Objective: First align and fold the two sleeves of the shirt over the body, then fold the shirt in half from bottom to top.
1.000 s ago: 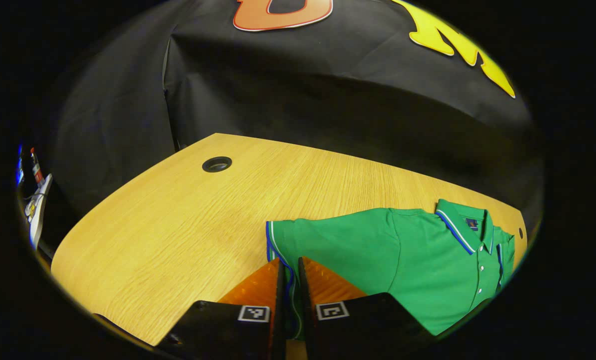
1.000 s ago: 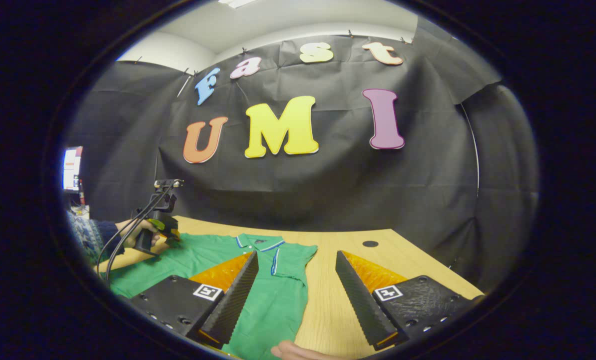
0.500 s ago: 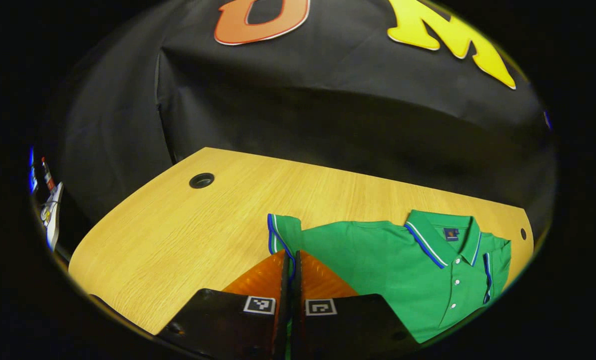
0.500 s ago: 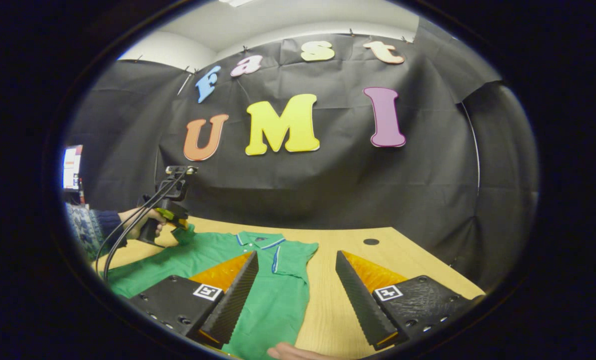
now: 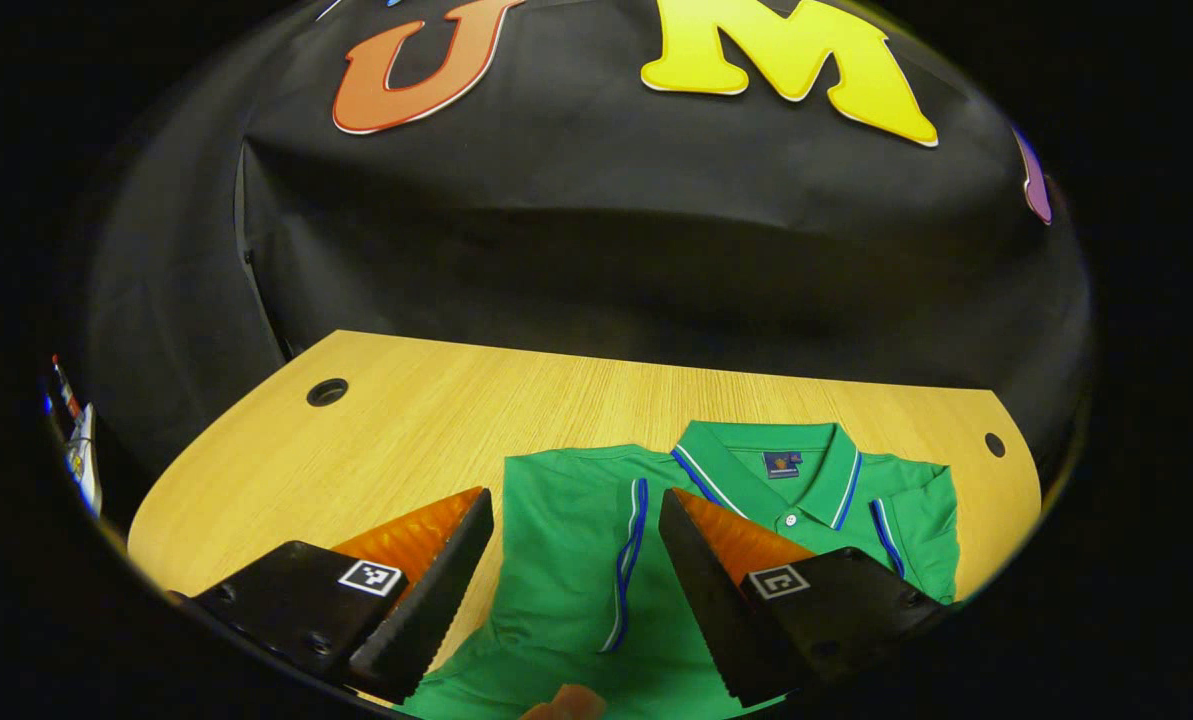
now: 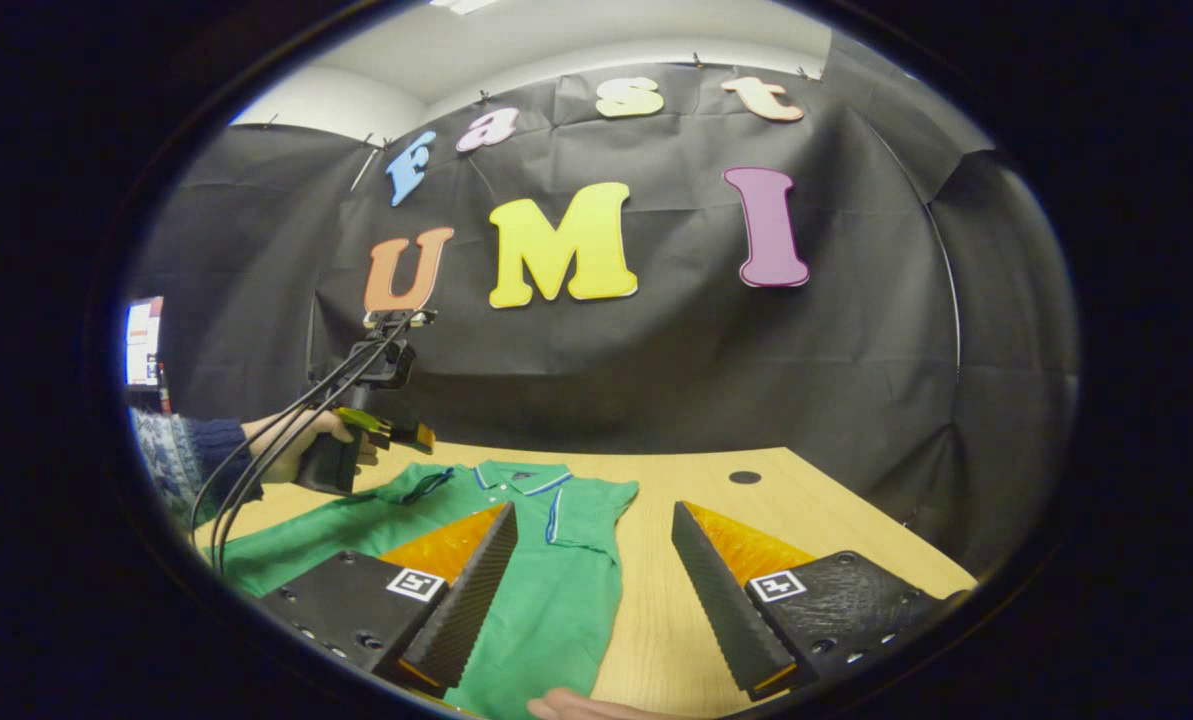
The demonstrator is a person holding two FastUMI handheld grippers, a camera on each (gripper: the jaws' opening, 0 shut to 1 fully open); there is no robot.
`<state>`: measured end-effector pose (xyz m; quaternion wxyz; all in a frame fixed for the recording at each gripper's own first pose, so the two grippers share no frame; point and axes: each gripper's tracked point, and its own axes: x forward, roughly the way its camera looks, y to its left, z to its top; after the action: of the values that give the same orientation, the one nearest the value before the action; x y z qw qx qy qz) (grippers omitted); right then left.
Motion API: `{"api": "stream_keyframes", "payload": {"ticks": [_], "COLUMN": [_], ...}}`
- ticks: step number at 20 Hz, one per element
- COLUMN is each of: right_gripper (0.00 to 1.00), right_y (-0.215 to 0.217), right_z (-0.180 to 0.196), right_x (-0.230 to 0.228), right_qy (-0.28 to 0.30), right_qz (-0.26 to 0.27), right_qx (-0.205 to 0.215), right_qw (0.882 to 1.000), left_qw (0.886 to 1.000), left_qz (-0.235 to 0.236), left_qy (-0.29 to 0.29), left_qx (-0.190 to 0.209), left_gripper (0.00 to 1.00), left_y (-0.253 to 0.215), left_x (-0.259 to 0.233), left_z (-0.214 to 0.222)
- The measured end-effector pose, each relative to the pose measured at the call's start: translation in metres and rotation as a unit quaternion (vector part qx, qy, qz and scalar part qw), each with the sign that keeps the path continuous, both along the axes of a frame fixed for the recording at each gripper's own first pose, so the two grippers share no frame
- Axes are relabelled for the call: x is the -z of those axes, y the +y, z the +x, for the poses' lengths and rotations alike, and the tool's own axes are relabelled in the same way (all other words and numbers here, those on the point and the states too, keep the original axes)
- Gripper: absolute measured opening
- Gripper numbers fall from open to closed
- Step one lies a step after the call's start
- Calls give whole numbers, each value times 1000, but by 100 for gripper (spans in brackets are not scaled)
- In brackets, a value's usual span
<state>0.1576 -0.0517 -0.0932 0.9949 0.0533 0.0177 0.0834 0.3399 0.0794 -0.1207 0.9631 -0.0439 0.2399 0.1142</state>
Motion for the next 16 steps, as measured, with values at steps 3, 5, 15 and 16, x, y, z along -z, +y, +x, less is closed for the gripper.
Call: {"api": "stream_keyframes", "payload": {"ticks": [3,5,15,16], "right_gripper": [94,94,96,96], "right_y": [-2,-2,21,20], "right_z": [0,-4,-71,-80], "right_x": [-1,-4,-28,-19], "right_qy": [-4,0,-7,6], "right_qz": [-4,3,-20,-36], "right_qx": [5,9,5,7], "right_qw": [1000,1000,1000,999], "left_qw": [1000,999,989,988], "left_qz": [-22,-25,-29,-27], "left_qy": [-18,-25,-142,-150], "left_qx": [10,17,20,22], "left_gripper": [100,100,100,100], "left_y": [-6,-4,19,20], "left_x": [-14,-21,-61,-56], "left_z": [-22,-43,-217,-237]}}
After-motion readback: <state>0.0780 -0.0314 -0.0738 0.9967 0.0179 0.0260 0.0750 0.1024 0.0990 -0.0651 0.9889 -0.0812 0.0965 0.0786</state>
